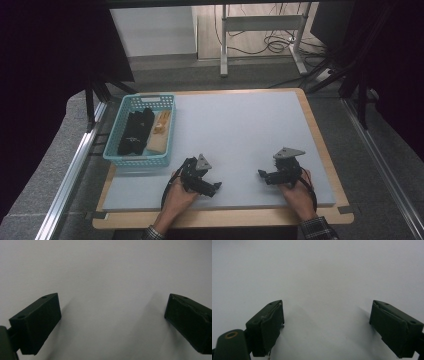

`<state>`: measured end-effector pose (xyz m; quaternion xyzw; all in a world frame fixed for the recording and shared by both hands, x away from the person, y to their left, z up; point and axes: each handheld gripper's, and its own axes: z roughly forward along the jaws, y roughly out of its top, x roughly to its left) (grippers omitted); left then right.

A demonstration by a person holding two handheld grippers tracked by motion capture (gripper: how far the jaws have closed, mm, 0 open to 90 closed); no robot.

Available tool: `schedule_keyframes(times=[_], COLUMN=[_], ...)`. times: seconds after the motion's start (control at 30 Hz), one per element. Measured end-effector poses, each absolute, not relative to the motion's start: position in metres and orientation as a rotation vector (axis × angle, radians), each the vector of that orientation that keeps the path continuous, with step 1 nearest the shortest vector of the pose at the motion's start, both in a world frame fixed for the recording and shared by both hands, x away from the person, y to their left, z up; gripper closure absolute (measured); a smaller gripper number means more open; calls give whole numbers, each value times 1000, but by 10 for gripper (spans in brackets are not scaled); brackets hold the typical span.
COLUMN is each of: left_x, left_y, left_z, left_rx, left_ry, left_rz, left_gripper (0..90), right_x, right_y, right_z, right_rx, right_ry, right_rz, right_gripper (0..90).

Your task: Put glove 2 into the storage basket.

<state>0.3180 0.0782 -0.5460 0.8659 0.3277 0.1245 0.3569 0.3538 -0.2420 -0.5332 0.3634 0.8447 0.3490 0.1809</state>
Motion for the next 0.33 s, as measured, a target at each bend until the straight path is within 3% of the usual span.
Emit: schedule_keyframes(times=[0.33], left_x=[319], left_y=[78], left_z=[-546], left_rx=[2238], left_ry=[855], left_rz=[311], left_gripper=[13], right_x=[354], right_y=[-242], right_z=[-533], right_rx=[1027], right_ry=[2387], right_rz=[985], right_gripper=[119])
